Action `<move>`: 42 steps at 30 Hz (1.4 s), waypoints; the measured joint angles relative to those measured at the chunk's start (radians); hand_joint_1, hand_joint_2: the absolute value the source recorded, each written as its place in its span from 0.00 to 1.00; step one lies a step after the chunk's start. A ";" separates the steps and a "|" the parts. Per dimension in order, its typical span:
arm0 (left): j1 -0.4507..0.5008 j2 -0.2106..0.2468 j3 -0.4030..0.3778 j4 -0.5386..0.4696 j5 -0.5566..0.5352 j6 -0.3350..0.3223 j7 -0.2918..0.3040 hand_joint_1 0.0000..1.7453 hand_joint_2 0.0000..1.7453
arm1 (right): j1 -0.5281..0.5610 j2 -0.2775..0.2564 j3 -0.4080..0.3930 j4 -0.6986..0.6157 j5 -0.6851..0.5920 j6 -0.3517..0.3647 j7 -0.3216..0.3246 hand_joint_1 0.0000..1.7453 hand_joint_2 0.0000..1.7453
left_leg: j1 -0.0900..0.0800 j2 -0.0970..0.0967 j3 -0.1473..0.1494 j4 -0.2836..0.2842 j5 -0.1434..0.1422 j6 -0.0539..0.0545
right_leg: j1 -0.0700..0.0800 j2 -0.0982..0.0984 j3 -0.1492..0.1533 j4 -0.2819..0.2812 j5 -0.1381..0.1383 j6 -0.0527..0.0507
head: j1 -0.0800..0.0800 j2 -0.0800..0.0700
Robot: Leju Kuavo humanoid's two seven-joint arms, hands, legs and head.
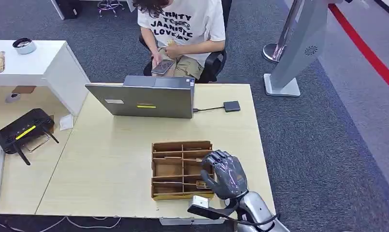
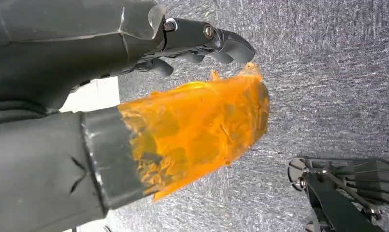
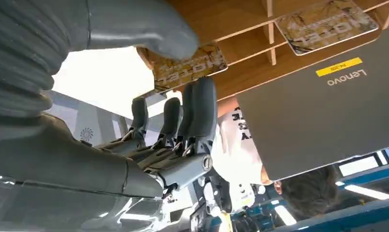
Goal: Pass the card to the sensor for recognition and then transmit it.
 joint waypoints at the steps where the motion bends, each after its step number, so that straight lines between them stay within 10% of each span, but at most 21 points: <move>1: 0.000 0.000 0.000 0.000 0.000 0.000 0.000 0.00 0.00 | -0.001 0.000 0.000 0.000 0.000 0.000 0.000 0.57 1.00 | 0.000 0.000 0.000 0.000 0.000 0.000 | 0.000 0.000 0.000 0.000 0.000 0.000 | 0.000 0.000; 42: 0.000 0.000 0.000 0.000 -0.014 0.000 -0.007 0.00 0.00 | -0.042 0.024 -0.019 0.035 -0.011 0.021 0.000 0.46 1.00 | 0.000 0.000 0.000 0.000 0.000 0.000 | 0.000 0.000 0.000 0.000 0.000 0.000 | 0.000 0.000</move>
